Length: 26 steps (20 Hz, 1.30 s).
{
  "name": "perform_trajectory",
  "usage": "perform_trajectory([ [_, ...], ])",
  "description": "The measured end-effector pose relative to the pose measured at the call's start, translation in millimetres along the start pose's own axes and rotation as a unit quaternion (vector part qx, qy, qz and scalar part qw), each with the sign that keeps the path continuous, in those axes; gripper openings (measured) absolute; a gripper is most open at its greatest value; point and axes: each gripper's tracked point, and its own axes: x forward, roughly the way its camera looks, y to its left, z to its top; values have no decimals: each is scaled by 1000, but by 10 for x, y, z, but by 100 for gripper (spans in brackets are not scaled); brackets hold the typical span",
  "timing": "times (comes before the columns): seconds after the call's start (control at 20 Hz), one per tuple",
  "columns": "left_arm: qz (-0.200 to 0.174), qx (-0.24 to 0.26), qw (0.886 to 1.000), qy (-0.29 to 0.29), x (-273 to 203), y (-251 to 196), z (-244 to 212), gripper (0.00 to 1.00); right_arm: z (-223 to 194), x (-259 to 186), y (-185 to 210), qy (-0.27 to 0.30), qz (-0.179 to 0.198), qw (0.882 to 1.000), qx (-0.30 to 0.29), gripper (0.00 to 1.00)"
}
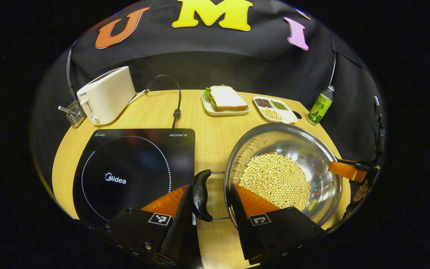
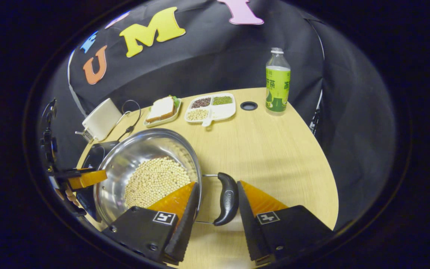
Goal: First push the handle of the pot to place it horizontally, then grasp the pot with both hands and set it on the induction cooktop.
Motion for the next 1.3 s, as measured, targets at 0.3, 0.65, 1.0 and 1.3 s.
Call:
perform_trajectory([
  [0.3,0,4,1000,-8,-37,-25,9,67,-16,-18,-2,-4,3,1000,12,56],
  [0.65,-9,8,1000,-17,-134,-62,19,57,-92,-121,-21,3,0,999,32,54],
  [1.0,-26,4,999,-37,-419,-5,117,57,50,-488,139,-20,-12,1000,18,54],
  [1.3,-40,-15,997,-60,-753,270,316,56,263,-804,554,-30,-21,999,1,54],
])
